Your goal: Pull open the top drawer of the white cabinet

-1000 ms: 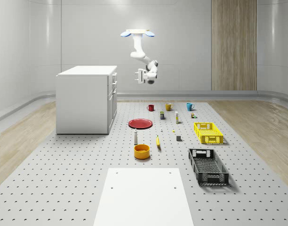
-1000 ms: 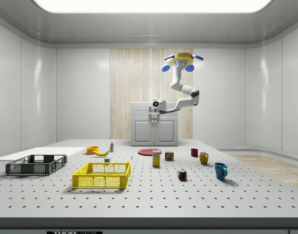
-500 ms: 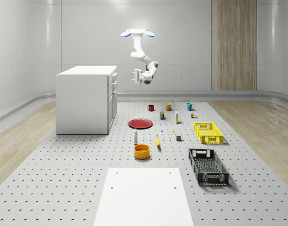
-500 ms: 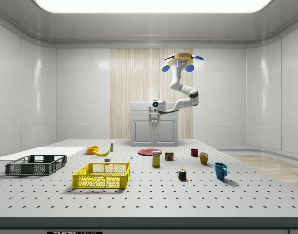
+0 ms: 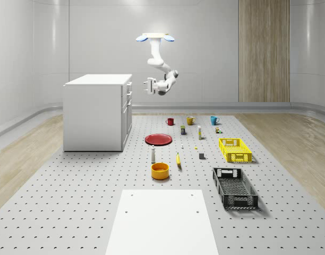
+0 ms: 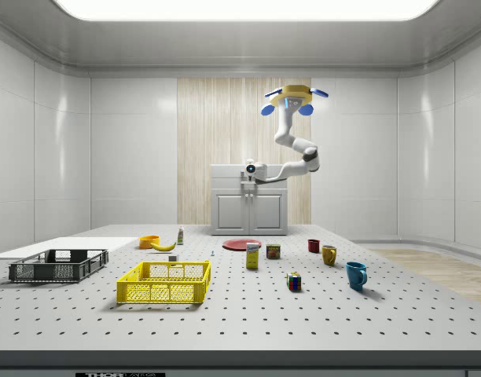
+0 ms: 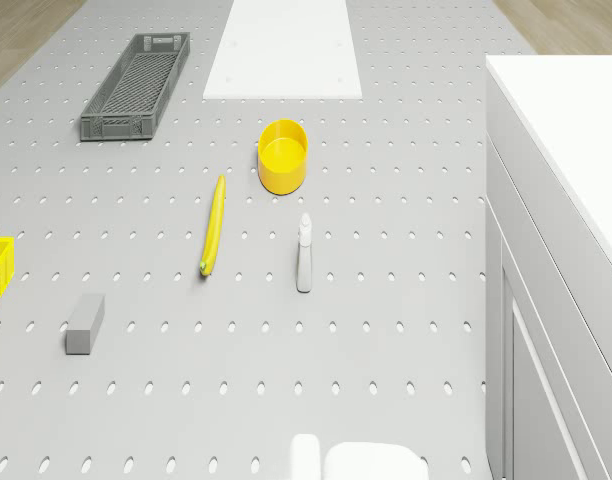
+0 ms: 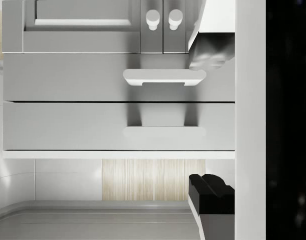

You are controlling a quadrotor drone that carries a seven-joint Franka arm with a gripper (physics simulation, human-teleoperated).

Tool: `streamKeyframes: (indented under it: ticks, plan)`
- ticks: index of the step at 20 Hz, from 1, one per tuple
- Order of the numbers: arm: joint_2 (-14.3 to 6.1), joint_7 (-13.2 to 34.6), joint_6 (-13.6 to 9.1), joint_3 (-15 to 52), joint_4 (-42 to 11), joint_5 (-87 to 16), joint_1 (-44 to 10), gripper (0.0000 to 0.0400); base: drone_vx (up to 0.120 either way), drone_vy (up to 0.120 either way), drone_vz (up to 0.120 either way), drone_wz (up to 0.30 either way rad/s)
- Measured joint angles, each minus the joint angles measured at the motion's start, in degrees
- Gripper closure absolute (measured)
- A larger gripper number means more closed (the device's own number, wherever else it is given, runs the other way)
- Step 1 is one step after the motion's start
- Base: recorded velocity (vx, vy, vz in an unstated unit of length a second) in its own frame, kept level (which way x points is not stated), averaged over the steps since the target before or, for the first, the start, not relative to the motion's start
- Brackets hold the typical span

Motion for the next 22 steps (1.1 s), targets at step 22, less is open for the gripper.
streamKeyframes:
  ticks: [22]
  plan:
    - [7.2,-6.2,8.2,9.3,-0.2,13.5,4.3,0.0095,0.0,0.0,0.018,0.0]
